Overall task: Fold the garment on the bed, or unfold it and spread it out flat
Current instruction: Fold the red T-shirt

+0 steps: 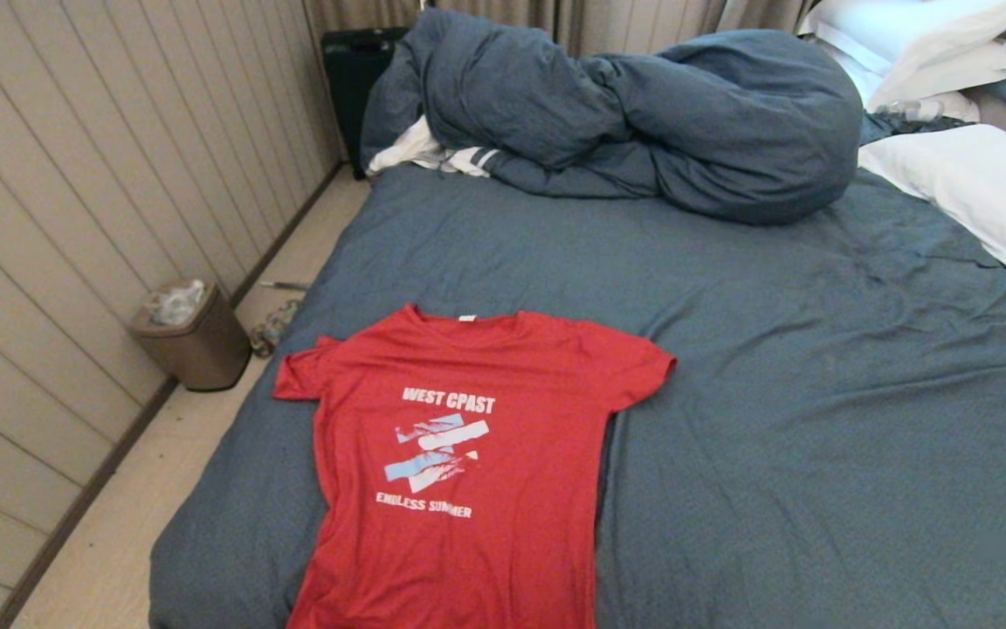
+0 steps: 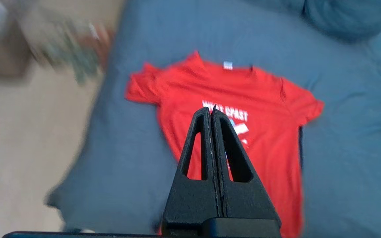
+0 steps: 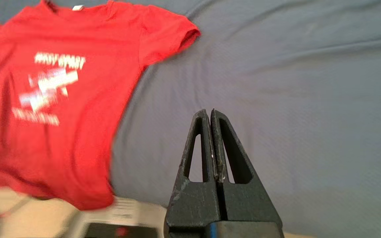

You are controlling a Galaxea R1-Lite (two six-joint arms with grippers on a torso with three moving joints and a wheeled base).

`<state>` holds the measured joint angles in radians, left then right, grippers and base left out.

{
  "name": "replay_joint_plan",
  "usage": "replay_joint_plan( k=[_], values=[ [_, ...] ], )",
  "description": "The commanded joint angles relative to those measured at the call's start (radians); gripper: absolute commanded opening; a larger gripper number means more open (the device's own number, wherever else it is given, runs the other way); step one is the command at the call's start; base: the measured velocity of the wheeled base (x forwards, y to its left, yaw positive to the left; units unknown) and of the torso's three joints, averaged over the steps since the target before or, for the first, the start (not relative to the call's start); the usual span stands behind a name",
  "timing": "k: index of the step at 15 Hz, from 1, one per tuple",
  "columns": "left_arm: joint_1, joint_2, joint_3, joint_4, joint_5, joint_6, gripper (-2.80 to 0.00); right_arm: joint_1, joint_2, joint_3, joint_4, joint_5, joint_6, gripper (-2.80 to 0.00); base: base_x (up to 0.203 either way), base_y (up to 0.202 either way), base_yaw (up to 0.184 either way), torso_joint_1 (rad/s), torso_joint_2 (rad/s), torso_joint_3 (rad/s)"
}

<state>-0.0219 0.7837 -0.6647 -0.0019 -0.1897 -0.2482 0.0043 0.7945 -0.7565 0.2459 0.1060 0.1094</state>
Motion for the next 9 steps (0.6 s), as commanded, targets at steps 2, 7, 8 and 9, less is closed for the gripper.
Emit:
replay_joint_plan(
  k=[2, 7, 8, 9],
  values=[
    [-0.002, 0.452, -0.150, 0.002, -0.023, -0.029, -2.80, 0.000, 0.518, -0.227, -0.001, 0.005, 0.047, -2.80, 0.000, 0.000, 0.000, 0.000, 0.00, 0.000],
    [-0.104, 0.877, -0.284, -0.114, -0.046, -0.153, -2.80, -0.008, 1.143, -0.707, 0.001, 0.010, 0.122, -2.80, 0.000, 0.000, 0.000, 0.000, 0.00, 0.000],
    [-0.127, 0.926, -0.310, -0.156, -0.041, -0.163, -2.80, -0.008, 1.217, -0.783, 0.001, 0.010, 0.131, -2.80, 0.000, 0.000, 0.000, 0.000, 0.00, 0.000],
    [-0.149, 0.968, -0.347, -0.183, -0.028, -0.169, -2.80, -0.007, 1.275, -0.839, 0.001, 0.012, 0.141, -2.80, 0.000, 0.000, 0.000, 0.000, 0.00, 0.000]
  ],
)
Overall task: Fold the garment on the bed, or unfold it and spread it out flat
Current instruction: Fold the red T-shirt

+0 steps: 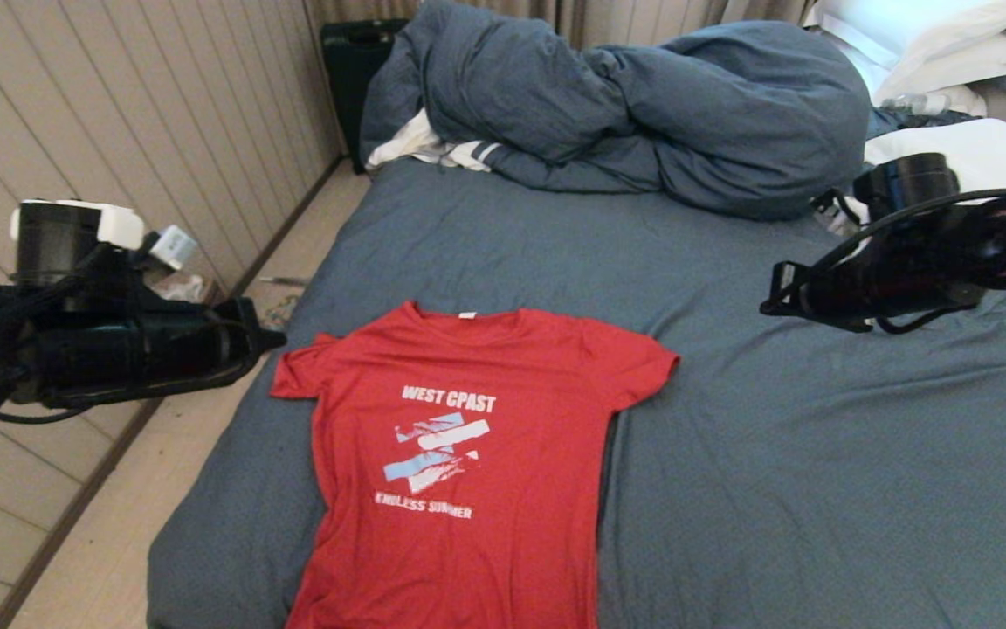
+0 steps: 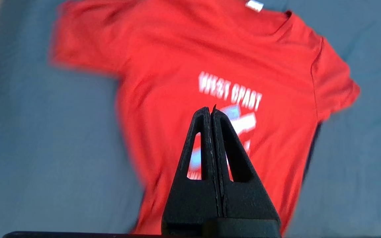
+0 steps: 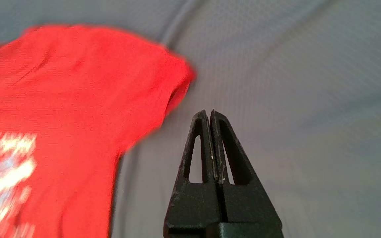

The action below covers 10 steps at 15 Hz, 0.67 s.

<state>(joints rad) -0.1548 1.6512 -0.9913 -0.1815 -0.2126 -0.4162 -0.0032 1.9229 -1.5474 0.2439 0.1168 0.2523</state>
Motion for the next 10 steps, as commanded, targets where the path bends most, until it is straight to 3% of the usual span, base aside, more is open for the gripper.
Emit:
replay_joint_plan(
  k=[1, 2, 3, 5, 8, 10],
  values=[
    [-0.032, 0.130, -0.035, -0.024, 0.015, -0.009, -2.80, 0.003, 0.190, -0.078, 0.001, 0.002, 0.011, -2.80, 0.000, 0.000, 0.000, 0.000, 0.00, 0.000],
    [-0.037, 0.142, -0.036, -0.033, 0.029, -0.027, -2.80, 0.004, 0.220, -0.087, -0.003, 0.002, 0.018, -2.80, 0.000, 0.000, 0.000, 0.000, 0.00, 0.000],
    [-0.036, 0.140, -0.024, -0.039, 0.033, -0.048, -2.80, 0.006, 0.242, -0.090, -0.012, 0.001, 0.023, 0.00, 0.000, 0.000, 0.000, 0.000, 0.00, 0.000],
    [-0.037, 0.130, 0.028, -0.079, 0.031, -0.056, -2.80, 0.020, 0.240, -0.082, -0.054, 0.003, 0.033, 0.00, 0.000, 0.000, 0.000, 0.000, 0.00, 0.000],
    [-0.061, 0.133, 0.127, -0.230, 0.050, -0.054, -2.80, 0.046, 0.250, -0.066, -0.156, 0.002, 0.044, 0.00, 0.000, 0.000, 0.000, 0.000, 0.00, 0.000],
    [-0.074, 0.127, 0.171, -0.284, 0.062, -0.052, -2.80, 0.089, 0.243, -0.078, -0.174, 0.003, 0.087, 0.00, 0.000, 0.000, 0.000, 0.000, 0.00, 0.000]
  ],
)
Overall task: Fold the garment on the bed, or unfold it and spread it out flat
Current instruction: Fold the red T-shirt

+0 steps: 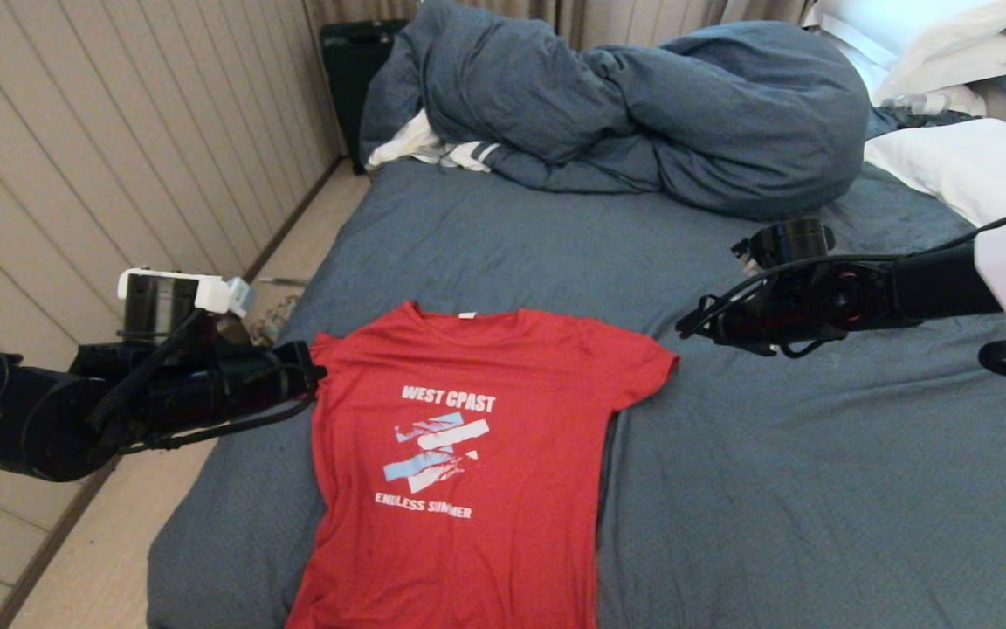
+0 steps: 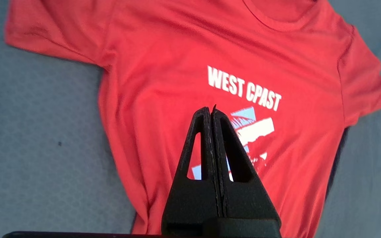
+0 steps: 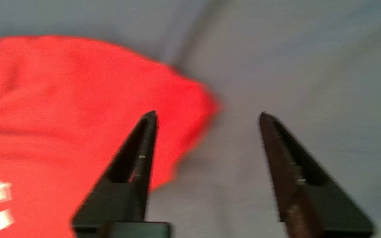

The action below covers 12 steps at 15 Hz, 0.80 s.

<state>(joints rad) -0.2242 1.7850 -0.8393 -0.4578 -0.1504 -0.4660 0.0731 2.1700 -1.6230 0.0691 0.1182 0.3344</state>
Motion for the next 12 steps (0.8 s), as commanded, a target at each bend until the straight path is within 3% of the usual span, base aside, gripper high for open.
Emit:
replay_joint_plan(
  k=[1, 5, 8, 12],
  values=[
    [-0.012, -0.012, 0.027, -0.010, 0.000, -0.003, -2.80, 0.032, 0.002, -0.001, -0.001, 0.000, 0.005, 0.00, 0.000, 0.000, 0.000, 0.000, 0.00, 0.000],
    [-0.043, -0.024, 0.063, -0.012, -0.001, -0.004, -2.80, 0.090, 0.009, 0.001, 0.006, -0.019, -0.038, 0.00, 0.000, 0.000, 0.000, 0.000, 0.00, 0.000],
    [-0.068, -0.024, 0.082, -0.013, -0.001, -0.003, -2.80, 0.091, 0.077, -0.013, 0.000, -0.099, -0.072, 0.00, 0.000, 0.000, 0.000, 0.000, 0.00, 0.000],
    [-0.076, -0.010, 0.091, -0.030, 0.000, -0.002, -2.80, 0.087, 0.177, -0.079, 0.000, -0.108, -0.064, 0.00, 0.000, 0.000, 0.000, 0.000, 0.00, 0.000]
  ],
)
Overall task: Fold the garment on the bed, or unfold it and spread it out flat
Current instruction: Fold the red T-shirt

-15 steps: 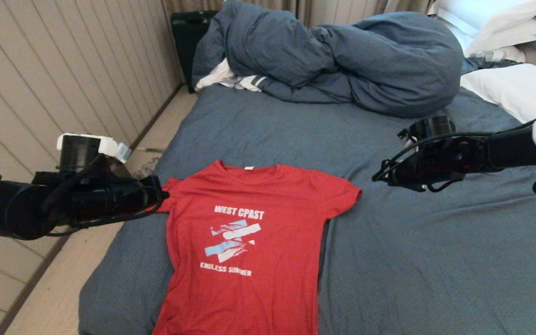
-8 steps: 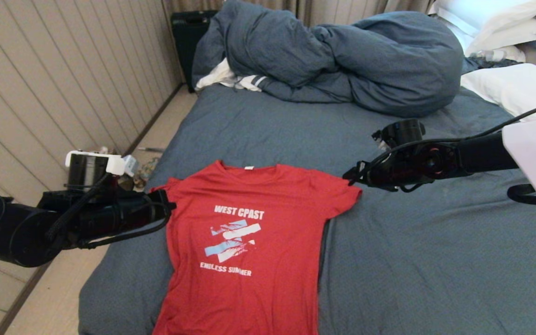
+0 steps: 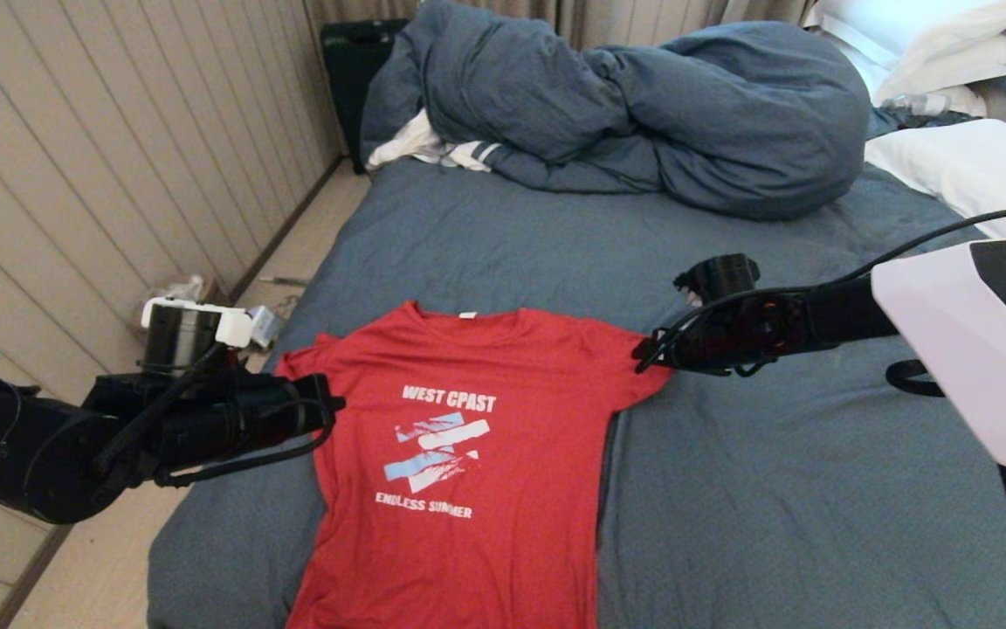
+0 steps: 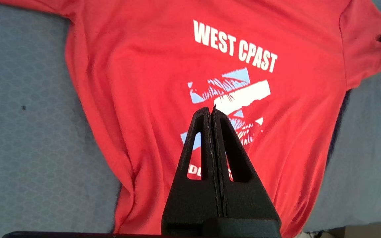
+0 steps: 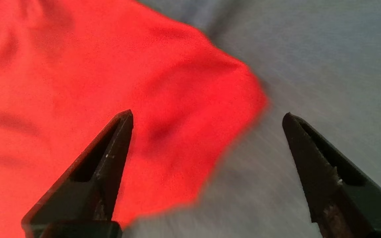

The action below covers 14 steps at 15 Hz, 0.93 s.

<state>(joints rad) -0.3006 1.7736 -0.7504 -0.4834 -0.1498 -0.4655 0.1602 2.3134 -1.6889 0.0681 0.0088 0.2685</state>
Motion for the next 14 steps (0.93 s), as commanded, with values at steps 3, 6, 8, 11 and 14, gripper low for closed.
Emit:
replay_joint_plan(
  k=[3, 6, 8, 11, 14],
  values=[
    [-0.002, 0.012, 0.002, -0.004, -0.001, 0.001, -2.80, 0.005, 0.056, -0.022, -0.001, -0.001, 0.004, -2.80, 0.000, 0.000, 0.000, 0.000, 0.00, 0.000],
    [-0.003, 0.016, 0.002, -0.004, -0.001, 0.001, -2.80, 0.004, 0.046, -0.031, -0.004, -0.001, 0.006, -2.80, 0.000, 0.000, 0.000, 0.000, 0.00, 0.000],
    [-0.008, 0.017, 0.002, -0.004, -0.001, 0.001, -2.80, 0.006, 0.022, -0.028, -0.004, -0.010, 0.006, -2.80, 0.000, 0.000, 0.000, 0.000, 0.00, 0.000],
    [-0.008, 0.015, 0.002, -0.004, 0.001, 0.002, -2.80, 0.028, -0.053, -0.025, -0.004, -0.046, 0.006, -2.80, 0.000, 0.000, 0.000, 0.000, 0.00, 0.000],
    [-0.008, 0.015, 0.003, -0.004, 0.001, 0.002, -2.80, 0.126, -0.091, -0.024, -0.005, -0.092, 0.006, -2.80, 0.000, 0.000, 0.000, 0.000, 0.00, 0.000]
  ],
)
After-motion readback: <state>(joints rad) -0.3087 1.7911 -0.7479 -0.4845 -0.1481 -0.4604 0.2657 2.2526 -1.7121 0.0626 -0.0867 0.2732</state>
